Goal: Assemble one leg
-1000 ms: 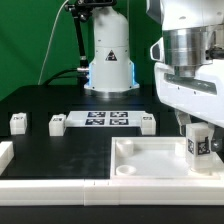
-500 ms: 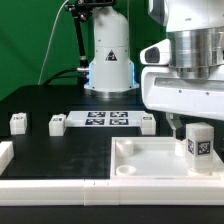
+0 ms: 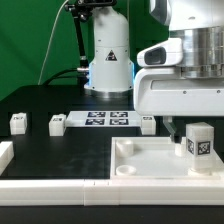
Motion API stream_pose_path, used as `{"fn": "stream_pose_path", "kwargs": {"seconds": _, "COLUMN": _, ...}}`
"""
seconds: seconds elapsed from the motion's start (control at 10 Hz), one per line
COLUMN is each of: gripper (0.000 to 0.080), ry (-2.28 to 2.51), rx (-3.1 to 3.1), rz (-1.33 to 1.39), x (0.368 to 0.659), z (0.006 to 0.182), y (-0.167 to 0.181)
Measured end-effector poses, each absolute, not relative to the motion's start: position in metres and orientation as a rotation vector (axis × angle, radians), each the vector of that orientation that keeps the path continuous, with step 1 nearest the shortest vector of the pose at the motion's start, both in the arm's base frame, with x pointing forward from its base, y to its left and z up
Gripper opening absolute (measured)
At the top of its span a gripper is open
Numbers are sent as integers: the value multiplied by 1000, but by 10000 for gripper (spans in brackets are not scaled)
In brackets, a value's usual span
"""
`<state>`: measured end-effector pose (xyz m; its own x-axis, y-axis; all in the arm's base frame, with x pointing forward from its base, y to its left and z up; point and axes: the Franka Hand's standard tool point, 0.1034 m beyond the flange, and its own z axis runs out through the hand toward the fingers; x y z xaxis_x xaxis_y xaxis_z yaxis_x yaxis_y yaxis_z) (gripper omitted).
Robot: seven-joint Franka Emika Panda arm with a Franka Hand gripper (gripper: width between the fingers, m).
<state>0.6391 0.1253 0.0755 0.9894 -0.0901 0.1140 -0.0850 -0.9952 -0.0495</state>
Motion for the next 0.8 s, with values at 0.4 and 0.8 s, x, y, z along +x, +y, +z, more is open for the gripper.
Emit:
{"fn": "stream_pose_path", "kwargs": {"seconds": 0.4, "gripper": 649, "ry": -288, "rx": -3104, "rz": -195, "x": 640, "z": 75, "y": 119}}
{"fn": "stream_pose_path", "kwargs": {"seconds": 0.8, "gripper": 398, "ry": -251, "rx": -3104, "rz": -194, "x": 640, "z": 75, "y": 119}}
